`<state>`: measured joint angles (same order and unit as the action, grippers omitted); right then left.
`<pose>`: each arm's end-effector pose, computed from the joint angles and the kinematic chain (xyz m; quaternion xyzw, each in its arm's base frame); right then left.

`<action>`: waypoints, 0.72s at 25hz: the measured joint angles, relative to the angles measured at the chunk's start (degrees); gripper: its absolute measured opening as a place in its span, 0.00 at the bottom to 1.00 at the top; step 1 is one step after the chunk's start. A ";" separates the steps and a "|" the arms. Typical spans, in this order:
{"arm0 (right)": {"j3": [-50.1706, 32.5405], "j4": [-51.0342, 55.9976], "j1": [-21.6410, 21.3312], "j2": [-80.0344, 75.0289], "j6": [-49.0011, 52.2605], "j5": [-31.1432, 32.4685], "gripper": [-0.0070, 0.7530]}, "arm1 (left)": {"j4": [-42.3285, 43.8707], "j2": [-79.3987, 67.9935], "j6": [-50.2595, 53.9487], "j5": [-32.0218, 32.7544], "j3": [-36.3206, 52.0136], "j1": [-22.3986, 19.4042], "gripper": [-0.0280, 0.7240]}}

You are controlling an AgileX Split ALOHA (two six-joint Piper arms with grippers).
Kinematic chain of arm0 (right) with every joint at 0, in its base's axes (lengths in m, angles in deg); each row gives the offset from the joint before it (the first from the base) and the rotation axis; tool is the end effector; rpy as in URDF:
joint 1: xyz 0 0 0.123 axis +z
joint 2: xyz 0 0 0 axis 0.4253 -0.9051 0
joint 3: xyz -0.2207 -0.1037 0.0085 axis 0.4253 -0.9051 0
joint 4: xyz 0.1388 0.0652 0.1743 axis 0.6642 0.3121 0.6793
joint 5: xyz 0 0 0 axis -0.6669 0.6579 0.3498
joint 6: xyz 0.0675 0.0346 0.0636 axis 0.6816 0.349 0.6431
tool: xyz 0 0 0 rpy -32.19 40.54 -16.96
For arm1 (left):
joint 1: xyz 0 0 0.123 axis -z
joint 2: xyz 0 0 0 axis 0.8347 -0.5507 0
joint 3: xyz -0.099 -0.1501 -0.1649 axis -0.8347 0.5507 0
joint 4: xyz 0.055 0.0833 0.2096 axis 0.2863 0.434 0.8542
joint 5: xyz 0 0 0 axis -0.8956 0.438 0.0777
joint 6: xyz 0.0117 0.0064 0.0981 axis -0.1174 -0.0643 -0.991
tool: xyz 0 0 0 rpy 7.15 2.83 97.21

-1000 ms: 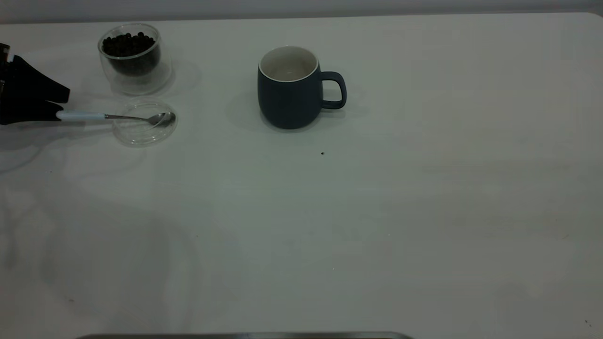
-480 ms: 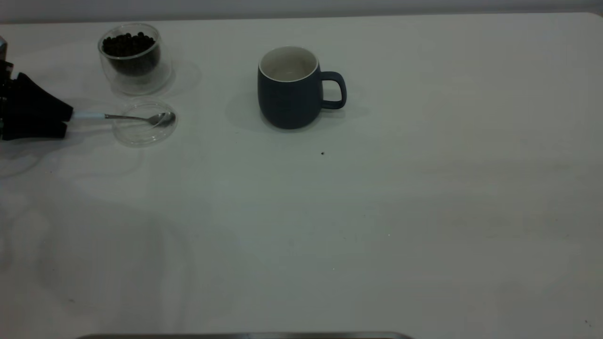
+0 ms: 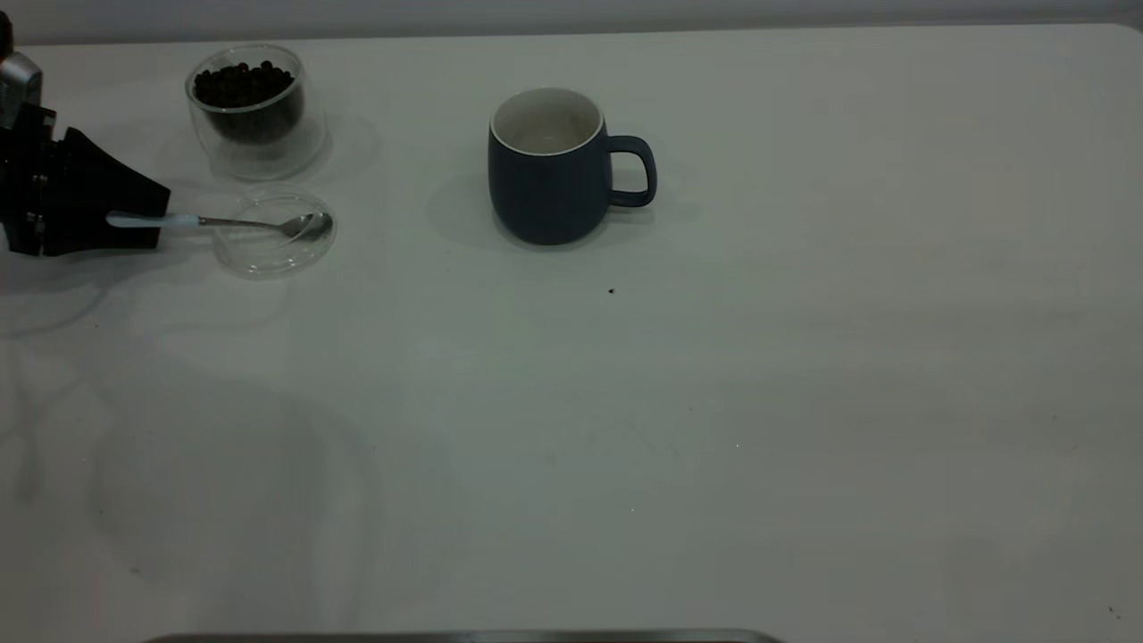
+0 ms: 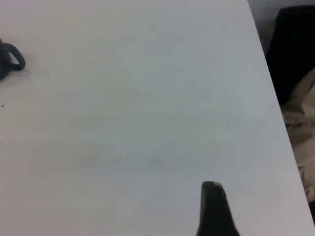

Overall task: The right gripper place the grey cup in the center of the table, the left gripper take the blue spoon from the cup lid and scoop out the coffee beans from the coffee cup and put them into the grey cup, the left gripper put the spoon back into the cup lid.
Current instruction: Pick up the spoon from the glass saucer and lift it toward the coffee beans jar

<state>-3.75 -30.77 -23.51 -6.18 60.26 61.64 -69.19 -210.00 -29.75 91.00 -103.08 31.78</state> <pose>0.0236 -0.0029 0.2506 -0.0024 0.8740 -0.0080 0.4858 0.3990 0.0973 -0.0399 -0.0073 0.8944 -0.4215 0.1497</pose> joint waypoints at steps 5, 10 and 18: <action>0.00 0.05 0.00 0.00 0.00 0.00 0.61 | 0.00 0.00 0.86 0.00 0.00 0.24 0.70; 0.00 0.05 0.00 0.00 0.00 0.00 0.61 | 1.10 0.00 2.48 0.00 0.00 0.56 0.70; 0.00 0.05 0.00 0.00 0.00 0.00 0.61 | 1.79 0.00 2.78 0.00 0.00 1.61 0.63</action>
<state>-3.75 -30.72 -23.51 -6.18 60.26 61.64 -67.40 -210.00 -26.97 91.00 -103.08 33.39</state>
